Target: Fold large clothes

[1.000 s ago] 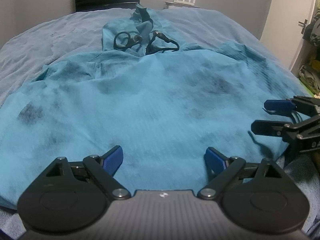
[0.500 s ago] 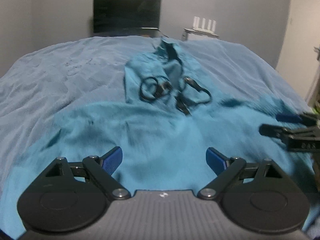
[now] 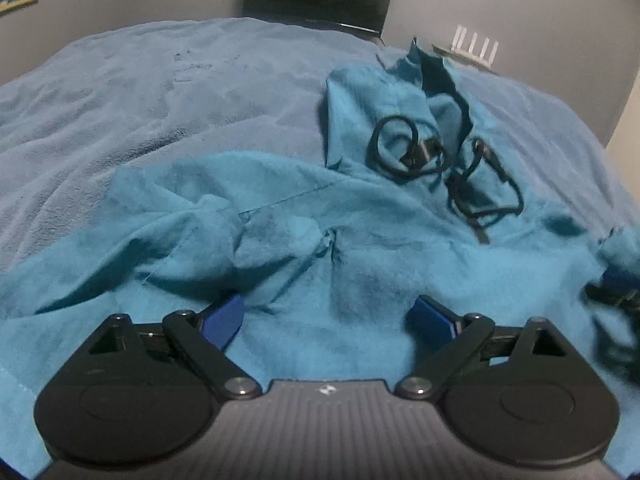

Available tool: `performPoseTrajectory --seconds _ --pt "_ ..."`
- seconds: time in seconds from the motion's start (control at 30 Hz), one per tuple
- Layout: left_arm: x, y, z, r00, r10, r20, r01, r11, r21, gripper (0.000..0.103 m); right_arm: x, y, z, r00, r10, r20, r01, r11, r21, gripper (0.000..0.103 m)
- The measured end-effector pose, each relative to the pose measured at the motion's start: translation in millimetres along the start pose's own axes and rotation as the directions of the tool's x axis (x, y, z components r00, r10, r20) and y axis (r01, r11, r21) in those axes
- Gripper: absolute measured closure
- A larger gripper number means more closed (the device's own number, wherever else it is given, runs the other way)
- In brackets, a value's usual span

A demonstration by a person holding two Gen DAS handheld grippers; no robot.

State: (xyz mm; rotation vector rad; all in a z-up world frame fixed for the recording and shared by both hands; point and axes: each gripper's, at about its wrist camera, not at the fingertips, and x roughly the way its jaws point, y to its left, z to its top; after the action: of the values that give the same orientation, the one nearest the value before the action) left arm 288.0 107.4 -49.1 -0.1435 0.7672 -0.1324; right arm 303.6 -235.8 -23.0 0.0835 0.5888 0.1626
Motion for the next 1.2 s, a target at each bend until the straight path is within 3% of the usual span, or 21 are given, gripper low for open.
performPoseTrajectory --seconds 0.13,0.33,0.57,0.77,0.87,0.9,0.93,1.0,1.03,1.1,1.2 --pt "2.6 -15.1 -6.2 0.999 0.048 0.004 -0.048 0.995 0.092 0.004 -11.7 3.9 28.5 0.998 0.046 0.046 -0.045 0.999 -0.02 0.017" --pt "5.4 -13.9 -13.5 0.999 0.037 0.021 -0.038 0.994 0.098 0.001 39.3 -9.2 98.0 0.998 0.012 0.055 -0.008 0.998 -0.062 0.02" --pt "10.0 -17.2 -16.4 0.998 0.05 0.031 -0.053 0.992 0.116 0.0 121.2 -36.4 152.3 0.995 -0.062 0.074 0.055 0.995 0.082 0.023" --pt "15.8 -14.6 -20.5 0.998 0.041 0.043 -0.046 0.994 0.103 0.0 183.1 -60.0 162.1 0.997 -0.054 0.049 0.042 0.973 0.228 0.015" --pt "18.7 -12.2 -21.9 0.999 0.03 0.043 -0.034 0.995 0.091 0.0 204.7 -77.1 163.7 0.998 0.005 0.058 -0.026 0.927 0.373 0.012" --pt "19.5 -11.6 -22.0 0.999 0.025 0.043 -0.029 0.996 0.085 0.0 209.3 -80.0 164.8 0.997 0.033 0.064 -0.056 0.91 0.412 0.016" --pt "20.4 -11.4 -22.1 0.999 0.023 0.044 -0.026 0.996 0.083 0.0 211.0 -82.3 165.3 0.996 0.059 0.071 -0.084 0.898 0.431 0.039" --pt "21.8 -12.4 -22.7 0.999 0.024 0.046 -0.028 0.996 0.086 0.0 214.1 -77.2 168.5 0.99 0.109 0.087 -0.136 0.891 0.432 0.067" --pt "22.3 -12.7 -22.9 0.999 0.025 0.046 -0.029 0.996 0.087 0.0 211.1 -72.1 169.9 0.988 0.121 0.098 -0.151 0.897 0.415 0.09" --pt "22.6 -13.3 -23.2 0.999 0.025 0.046 -0.029 0.996 0.087 0.0 199.3 -59.5 173.9 0.98 0.136 0.143 -0.18 0.916 0.36 0.097" --pt "22.1 -13.3 -23.3 0.999 0.024 0.046 -0.028 0.996 0.087 0.0 164.7 -47.4 176.9 0.946 0.212 0.243 -0.279 0.917 0.284 0.098"
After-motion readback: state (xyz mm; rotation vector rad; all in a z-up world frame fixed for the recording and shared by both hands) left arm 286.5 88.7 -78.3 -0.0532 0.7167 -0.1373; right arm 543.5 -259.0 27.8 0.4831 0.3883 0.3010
